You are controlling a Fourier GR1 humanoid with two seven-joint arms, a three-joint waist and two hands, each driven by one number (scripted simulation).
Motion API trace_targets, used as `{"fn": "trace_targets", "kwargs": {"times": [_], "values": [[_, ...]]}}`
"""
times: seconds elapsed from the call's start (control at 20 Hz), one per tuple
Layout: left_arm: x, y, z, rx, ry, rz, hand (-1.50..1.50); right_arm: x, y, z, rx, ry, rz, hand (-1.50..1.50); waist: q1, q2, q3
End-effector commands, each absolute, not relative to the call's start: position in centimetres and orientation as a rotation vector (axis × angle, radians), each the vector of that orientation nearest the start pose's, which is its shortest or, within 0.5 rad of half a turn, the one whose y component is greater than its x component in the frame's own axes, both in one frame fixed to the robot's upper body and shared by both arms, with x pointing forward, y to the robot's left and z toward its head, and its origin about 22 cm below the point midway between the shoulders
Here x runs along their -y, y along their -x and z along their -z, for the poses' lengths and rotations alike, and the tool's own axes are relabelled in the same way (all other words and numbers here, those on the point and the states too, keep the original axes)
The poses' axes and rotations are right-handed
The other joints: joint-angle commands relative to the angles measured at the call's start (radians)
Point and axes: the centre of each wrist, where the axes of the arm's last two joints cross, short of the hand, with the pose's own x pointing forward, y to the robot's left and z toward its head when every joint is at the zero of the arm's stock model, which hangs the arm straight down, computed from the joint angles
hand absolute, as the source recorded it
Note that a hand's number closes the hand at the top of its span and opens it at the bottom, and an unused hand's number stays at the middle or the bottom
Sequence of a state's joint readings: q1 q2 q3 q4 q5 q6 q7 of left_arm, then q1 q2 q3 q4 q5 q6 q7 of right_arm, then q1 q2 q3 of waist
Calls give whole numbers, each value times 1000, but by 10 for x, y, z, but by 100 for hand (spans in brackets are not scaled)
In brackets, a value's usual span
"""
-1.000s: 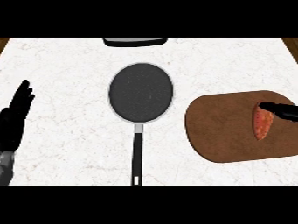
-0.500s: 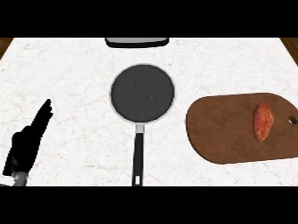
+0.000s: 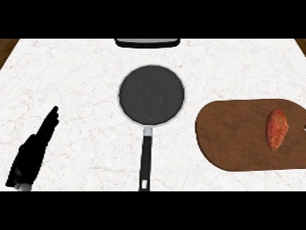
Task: Pick the sweet potato from the cutting board and place it in the pan
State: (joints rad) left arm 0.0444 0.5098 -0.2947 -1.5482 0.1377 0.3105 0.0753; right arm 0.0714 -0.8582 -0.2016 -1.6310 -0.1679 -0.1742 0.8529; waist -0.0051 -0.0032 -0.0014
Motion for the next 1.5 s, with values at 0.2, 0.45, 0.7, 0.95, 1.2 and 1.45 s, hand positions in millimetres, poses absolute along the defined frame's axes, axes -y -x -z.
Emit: {"fn": "trace_targets", "kwargs": {"times": [0.2, 0.45, 0.7, 0.95, 1.2, 1.45], "values": [[-288, -231, 0, 1384, -326, 264, 0, 408, -274, -176, 715, 673, -86, -150, 22, 7, 1], [-277, -229, -19, 1380, -329, 280, 0, 400, -302, -174, 621, 602, -126, -150, 29, 6, 2], [-279, -219, -15, 1380, -315, 263, 0, 409, -318, -170, 533, 579, -188, -150, 27, 5, 2], [-278, -234, 0, 1392, -342, 264, 0, 405, -324, -165, 406, 534, -322, -150, 14, 8, 0], [-287, -230, -11, 1404, -326, 287, 0, 386, -352, -152, 339, 522, -334, -150, 41, 10, 1], [-287, -220, -9, 1402, -338, 276, 0, 377, -353, -150, 331, 484, -350, -150, 17, 2, 1]]}}
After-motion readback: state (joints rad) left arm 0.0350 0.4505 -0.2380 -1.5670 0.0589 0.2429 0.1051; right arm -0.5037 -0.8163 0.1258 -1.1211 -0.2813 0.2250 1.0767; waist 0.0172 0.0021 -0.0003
